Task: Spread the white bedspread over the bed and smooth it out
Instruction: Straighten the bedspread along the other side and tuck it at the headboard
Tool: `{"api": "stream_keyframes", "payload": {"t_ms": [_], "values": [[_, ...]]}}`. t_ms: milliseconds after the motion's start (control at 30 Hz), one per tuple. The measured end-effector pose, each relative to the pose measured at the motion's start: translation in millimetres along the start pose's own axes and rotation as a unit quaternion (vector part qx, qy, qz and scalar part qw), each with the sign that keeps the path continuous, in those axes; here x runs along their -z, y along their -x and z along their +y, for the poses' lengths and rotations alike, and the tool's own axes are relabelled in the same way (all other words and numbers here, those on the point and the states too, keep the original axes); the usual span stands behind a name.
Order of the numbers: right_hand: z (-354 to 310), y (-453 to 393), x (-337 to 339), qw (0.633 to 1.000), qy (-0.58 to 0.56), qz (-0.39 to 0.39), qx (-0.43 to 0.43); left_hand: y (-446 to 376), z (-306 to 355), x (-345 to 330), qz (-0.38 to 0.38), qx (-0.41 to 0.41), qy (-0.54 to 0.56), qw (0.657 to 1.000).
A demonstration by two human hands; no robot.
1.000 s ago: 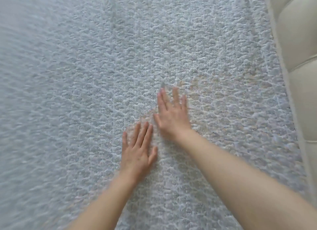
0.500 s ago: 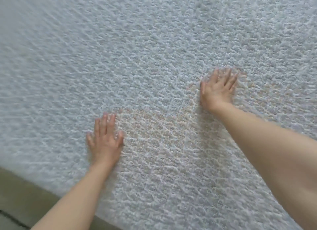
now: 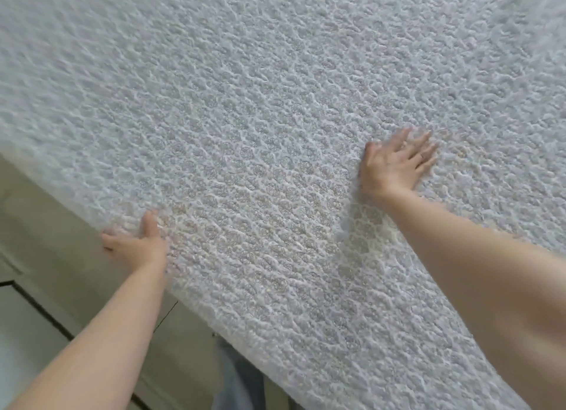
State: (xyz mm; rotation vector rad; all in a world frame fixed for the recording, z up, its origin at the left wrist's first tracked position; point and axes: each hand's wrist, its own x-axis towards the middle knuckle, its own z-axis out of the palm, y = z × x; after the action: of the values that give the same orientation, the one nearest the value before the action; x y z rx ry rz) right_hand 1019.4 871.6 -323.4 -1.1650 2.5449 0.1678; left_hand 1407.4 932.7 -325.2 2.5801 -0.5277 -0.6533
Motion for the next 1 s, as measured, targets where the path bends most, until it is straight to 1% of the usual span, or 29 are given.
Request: {"api": "stream_keyframes", "payload": {"t_ms": [67,100,133,167,200,233,267,300,333,367,400,467,500,533,567,633,667,733,767,800,833,867,900,933,967,1000], "values": [[-40.3,22.4,-11.4,1.000,-0.001,0.006,0.019,-13.1,-2.8,5.3,-0.020,0.115,0.042,0.992],[-62.4,40.8,-18.2,0.998,0.002,0.008,0.056,-22.0,-6.3,5.9,-0.038,0.166,0.074,0.983],[-85.4,64.3,-25.2,0.993,0.007,0.005,0.120,-30.4,-9.8,6.6,-0.063,0.204,0.114,0.970],[-110.4,93.4,-36.6,0.977,0.010,-0.004,0.212,-37.0,-12.1,12.2,-0.089,0.239,0.155,0.954],[-132.4,124.3,-47.7,0.945,0.013,-0.032,0.325,-42.6,-14.1,14.4,-0.114,0.268,0.181,0.939],[-152.5,156.8,-59.4,0.893,0.019,-0.071,0.443,-45.3,-15.1,17.0,-0.138,0.286,0.199,0.927],[-169.3,187.3,-66.0,0.833,0.030,-0.113,0.541,-47.5,-17.9,20.1,-0.164,0.291,0.217,0.917],[-184.5,207.7,-68.8,0.786,0.030,-0.145,0.601,-52.6,-24.2,24.4,-0.194,0.283,0.220,0.913],[-197.7,212.6,-65.4,0.769,-0.001,-0.172,0.615,-61.2,-31.5,25.1,-0.216,0.269,0.228,0.911],[-209.7,205.8,-57.3,0.778,-0.052,-0.186,0.599,-73.7,-43.0,23.3,-0.223,0.258,0.236,0.910],[-221.3,195.2,-46.7,0.795,-0.094,-0.176,0.573,-76.9,-47.5,27.9,-0.205,0.255,0.243,0.913],[-230.6,157.7,-27.3,0.852,-0.121,-0.097,0.500,-67.0,-41.0,42.6,-0.146,0.228,0.214,0.939],[-229.2,134.8,-21.5,0.882,-0.109,-0.059,0.455,-60.4,-38.8,49.4,-0.114,0.204,0.208,0.950],[-226.3,113.6,-18.2,0.907,-0.081,-0.034,0.413,-56.6,-39.9,54.7,-0.085,0.184,0.204,0.958],[-218.2,93.6,-18.6,0.927,-0.042,-0.022,0.372,-53.6,-45.1,56.4,-0.071,0.173,0.201,0.962],[-202.0,66.6,-23.3,0.953,0.039,-0.013,0.299,-56.3,-59.6,58.6,-0.043,0.160,0.213,0.963],[-196.7,59.5,-25.0,0.964,0.059,-0.011,0.259,-58.7,-63.4,59.1,-0.036,0.160,0.211,0.964],[-209.1,61.9,-31.2,0.982,0.053,0.001,0.179,-68.6,-72.8,55.9,-0.059,0.184,0.215,0.957],[-223.3,73.6,-36.6,0.989,0.037,0.010,0.143,-72.4,-75.4,54.9,-0.091,0.212,0.238,0.943],[-248.5,91.3,-44.5,0.992,0.022,0.015,0.125,-79.4,-73.6,55.7,-0.139,0.243,0.286,0.916],[-273.2,114.0,-54.1,0.991,0.012,0.013,0.133,-88.3,-72.7,55.4,-0.196,0.263,0.347,0.879],[-297.2,141.8,-63.4,0.984,0.004,0.007,0.177,-97.3,-65.6,58.4,-0.256,0.274,0.401,0.836],[-320.3,173.7,-75.7,0.966,0.001,-0.006,0.257,-112.5,-59.6,62.9,-0.298,0.267,0.433,0.807],[-340.6,206.0,-88.2,0.935,0.002,-0.023,0.353,-133.0,-50.7,67.7,-0.319,0.249,0.454,0.794],[-354.9,234.2,-95.7,0.895,0.002,-0.049,0.443,-158.0,-42.4,68.9,-0.321,0.237,0.467,0.789],[-365.2,253.5,-97.1,0.857,0.011,-0.078,0.510,-180.5,-30.1,71.9,-0.318,0.234,0.476,0.786]]}}
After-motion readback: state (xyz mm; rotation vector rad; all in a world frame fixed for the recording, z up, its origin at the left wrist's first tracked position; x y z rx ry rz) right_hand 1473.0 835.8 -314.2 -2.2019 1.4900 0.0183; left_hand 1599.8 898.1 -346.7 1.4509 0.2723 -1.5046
